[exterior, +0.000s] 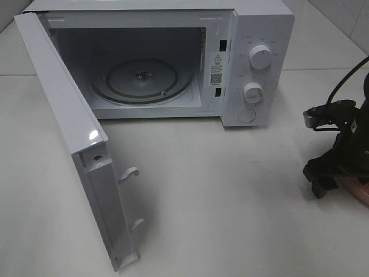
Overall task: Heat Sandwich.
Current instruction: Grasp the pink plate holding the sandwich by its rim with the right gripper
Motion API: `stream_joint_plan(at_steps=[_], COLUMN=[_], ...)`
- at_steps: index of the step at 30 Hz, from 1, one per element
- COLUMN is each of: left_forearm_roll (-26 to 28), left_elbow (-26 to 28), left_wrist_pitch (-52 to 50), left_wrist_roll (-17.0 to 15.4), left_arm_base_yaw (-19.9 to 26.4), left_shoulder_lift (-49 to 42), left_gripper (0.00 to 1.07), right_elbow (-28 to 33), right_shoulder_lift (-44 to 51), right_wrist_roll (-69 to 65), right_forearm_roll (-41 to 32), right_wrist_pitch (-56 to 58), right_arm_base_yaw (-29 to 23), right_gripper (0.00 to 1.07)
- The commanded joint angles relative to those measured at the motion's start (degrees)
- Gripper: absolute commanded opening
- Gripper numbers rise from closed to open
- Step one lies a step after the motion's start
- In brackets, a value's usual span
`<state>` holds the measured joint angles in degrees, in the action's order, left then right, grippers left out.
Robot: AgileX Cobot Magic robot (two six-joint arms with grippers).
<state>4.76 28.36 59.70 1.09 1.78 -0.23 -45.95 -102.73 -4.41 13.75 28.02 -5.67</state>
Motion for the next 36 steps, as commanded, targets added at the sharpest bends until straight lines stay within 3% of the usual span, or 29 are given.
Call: stream_joint_plan(at_steps=[1,11,15,16,20,21,22,23,36], left_forearm_roll=[0.29,0.29,0.29,0.29,0.29,0.29,0.29,0.29,0.29], left_elbow=[-0.06,-0.06,-0.06,-0.06,-0.06,-0.06,-0.06,-0.06,-0.06], left_wrist_pitch=[-0.34,-0.34,-0.34,-0.34,-0.34,-0.34,-0.34,-0.34,-0.34], left_wrist_roll=[0.11,0.11,0.11,0.11,0.11,0.11,0.11,0.11,0.11], left_arm_base_yaw=[0.17,0.17,0.17,0.17,0.17,0.17,0.17,0.17,0.17], left_shoulder_lift=[-1.32,-1.32,-1.32,-1.32,-1.32,-1.32,-1.32,-1.32,-1.32], left_gripper=[1.01,1.01,1.01,1.01,1.01,1.01,1.01,1.01,1.01], right_elbow=[-0.11,-0.11,-0.11,-0.11,-0.11,-0.11,-0.11,-0.11,-0.11], right_shoulder_lift=[-0.57,-0.57,-0.57,-0.57,-0.57,-0.57,-0.57,-0.57,-0.57], right_wrist_roll=[-0.34,-0.34,-0.34,-0.34,-2.41,-2.41,-3.27,-3.84,-3.5], right_forearm_roll=[0.92,1.09,1.32,1.32,4.13,4.13,4.98,6.19,6.65], right_wrist_pitch=[-0.74,-0.52,-0.06,-0.06,0.06,0.06,0.11,0.57,0.74], right_arm_base_yaw=[0.34,0.34,0.34,0.34,0.34,0.34,0.34,0.34,0.23], right_gripper=[0.83,0.77,0.6,0.6,0.28,0.28,0.19,0.02,0.0])
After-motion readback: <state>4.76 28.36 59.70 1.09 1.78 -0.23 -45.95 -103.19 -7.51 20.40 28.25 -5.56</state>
